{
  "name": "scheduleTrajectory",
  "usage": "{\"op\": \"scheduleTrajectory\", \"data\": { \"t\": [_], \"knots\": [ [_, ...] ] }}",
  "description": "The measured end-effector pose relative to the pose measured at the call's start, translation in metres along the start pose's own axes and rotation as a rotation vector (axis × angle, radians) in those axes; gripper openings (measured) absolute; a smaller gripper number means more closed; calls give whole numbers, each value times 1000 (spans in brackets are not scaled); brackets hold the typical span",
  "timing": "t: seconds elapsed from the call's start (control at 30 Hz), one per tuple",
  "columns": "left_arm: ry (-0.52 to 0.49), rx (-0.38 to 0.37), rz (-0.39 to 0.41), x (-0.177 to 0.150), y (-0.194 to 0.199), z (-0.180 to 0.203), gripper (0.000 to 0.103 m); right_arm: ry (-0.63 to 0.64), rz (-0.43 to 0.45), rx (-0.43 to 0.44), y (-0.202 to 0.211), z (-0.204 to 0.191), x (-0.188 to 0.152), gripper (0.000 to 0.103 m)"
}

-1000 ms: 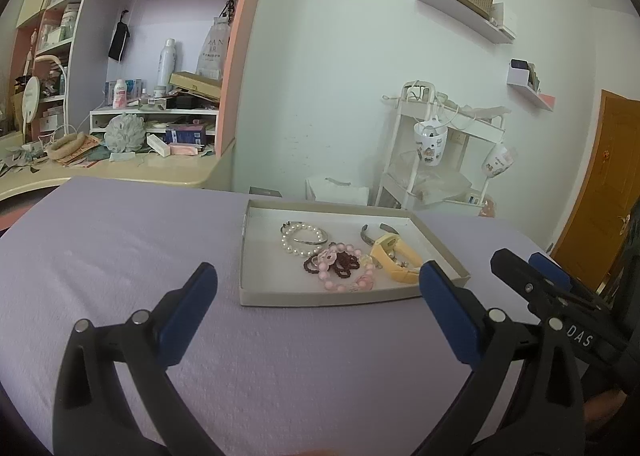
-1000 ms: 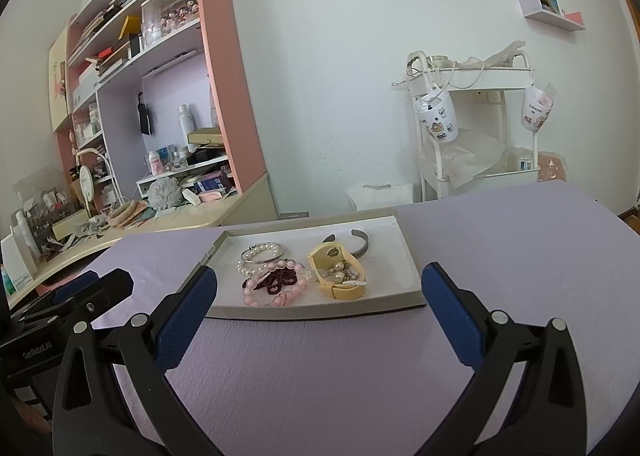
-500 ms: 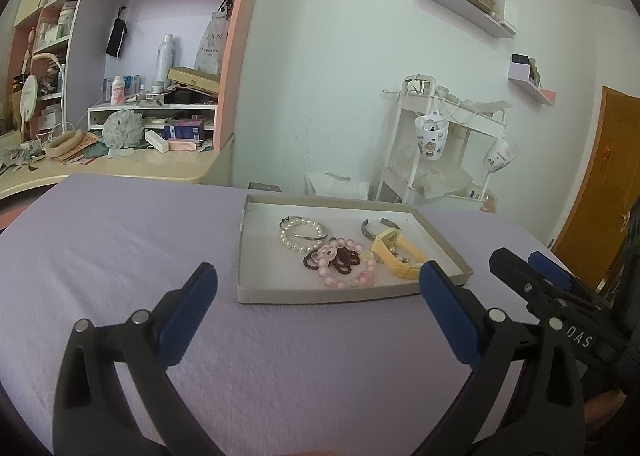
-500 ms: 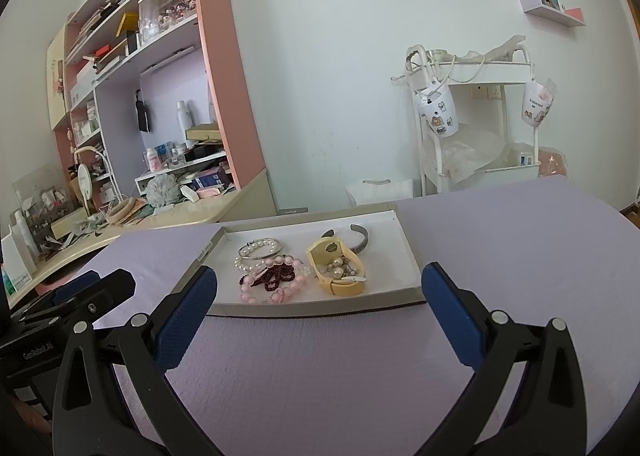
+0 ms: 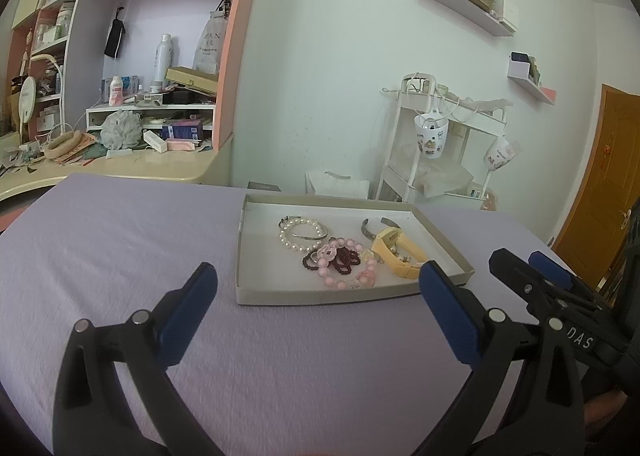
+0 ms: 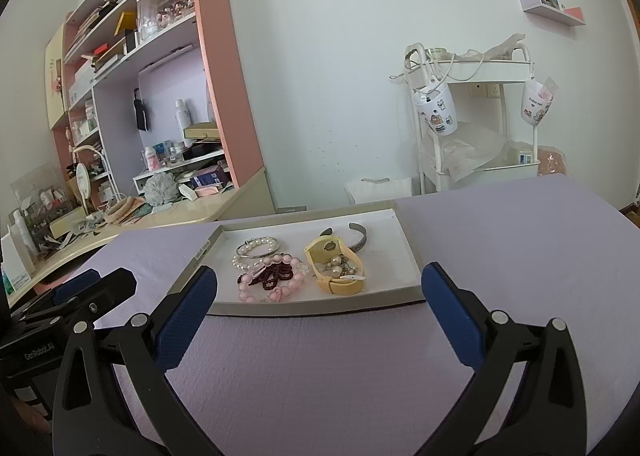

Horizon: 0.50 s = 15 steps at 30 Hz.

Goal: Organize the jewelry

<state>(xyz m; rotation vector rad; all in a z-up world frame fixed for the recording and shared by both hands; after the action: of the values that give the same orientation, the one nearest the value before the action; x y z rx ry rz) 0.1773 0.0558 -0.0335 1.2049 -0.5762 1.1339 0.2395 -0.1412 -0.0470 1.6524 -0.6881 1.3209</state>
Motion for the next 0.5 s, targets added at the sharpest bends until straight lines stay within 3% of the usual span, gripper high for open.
{"op": "scheduleTrajectory", "data": {
  "t": [0.5],
  "knots": [
    [-5,25,-24,-2,-8,-4,101,-5,-10,-10,-2,4,-1,102]
  ]
}}
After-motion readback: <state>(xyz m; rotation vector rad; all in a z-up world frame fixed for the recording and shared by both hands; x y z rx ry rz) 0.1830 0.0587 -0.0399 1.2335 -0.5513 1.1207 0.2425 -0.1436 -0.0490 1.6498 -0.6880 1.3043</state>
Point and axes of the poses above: each gripper's, at about its wrist camera, not at the fingertips, and y roughly against the way its jaws point, z to its right, x to its top, the point moved 5 cm from there along -y, roughly the way its jaws point, and after that the axes turned 9 degrees about y, right-handed, at the moved point
